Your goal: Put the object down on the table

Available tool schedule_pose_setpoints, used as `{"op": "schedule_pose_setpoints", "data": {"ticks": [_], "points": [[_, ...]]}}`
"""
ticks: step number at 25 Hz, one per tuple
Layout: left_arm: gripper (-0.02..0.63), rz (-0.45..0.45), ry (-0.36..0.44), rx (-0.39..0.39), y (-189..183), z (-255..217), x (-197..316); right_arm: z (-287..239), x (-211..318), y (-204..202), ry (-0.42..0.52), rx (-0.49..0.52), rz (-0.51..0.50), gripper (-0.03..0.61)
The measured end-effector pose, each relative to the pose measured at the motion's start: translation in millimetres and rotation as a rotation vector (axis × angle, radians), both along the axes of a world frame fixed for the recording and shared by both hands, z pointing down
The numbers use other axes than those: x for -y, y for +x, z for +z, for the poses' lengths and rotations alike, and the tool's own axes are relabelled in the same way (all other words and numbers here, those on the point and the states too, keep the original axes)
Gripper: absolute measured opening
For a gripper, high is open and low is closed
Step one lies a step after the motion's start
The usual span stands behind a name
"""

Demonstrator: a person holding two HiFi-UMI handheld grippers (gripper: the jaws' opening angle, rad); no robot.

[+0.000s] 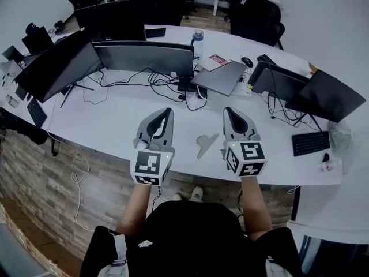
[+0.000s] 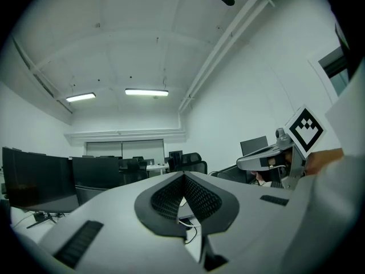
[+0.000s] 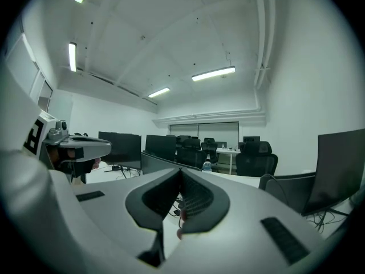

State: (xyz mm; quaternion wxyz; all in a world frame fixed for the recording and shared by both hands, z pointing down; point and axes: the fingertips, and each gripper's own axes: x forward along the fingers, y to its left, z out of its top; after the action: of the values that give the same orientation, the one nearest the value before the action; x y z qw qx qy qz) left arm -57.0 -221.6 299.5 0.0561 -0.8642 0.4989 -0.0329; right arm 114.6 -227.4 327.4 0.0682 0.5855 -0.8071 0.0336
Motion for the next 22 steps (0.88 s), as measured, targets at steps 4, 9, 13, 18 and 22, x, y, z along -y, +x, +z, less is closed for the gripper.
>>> {"op": "schedule_pose_setpoints", "data": {"ticks": [4, 9, 13, 18, 22], "points": [[0.012, 0.001, 0.033, 0.003, -0.5, -13.5, -3.8, -15.6, -5.3, 1.4, 0.036, 0.013, 0.003, 0.025], [0.012, -0.001, 0.054, 0.003, 0.8, -25.4, -8.0, -30.4, -10.8, 5.0, 0.070, -0.002, 0.015, 0.025], [0.012, -0.001, 0.071, 0.006, 0.2, -33.5, -11.8, -37.7, -15.2, 3.8, 0.093, 0.001, 0.013, 0.025], [0.012, -0.002, 0.078, -0.001, 2.6, -36.6, -13.6, -40.7, -17.4, 4.5, 0.107, -0.005, 0.008, 0.025], [0.012, -0.004, 0.072, -0.009, 3.0, -34.8, -14.7, -39.3, -18.3, 3.6, 0.111, -0.022, 0.003, 0.025]]}}
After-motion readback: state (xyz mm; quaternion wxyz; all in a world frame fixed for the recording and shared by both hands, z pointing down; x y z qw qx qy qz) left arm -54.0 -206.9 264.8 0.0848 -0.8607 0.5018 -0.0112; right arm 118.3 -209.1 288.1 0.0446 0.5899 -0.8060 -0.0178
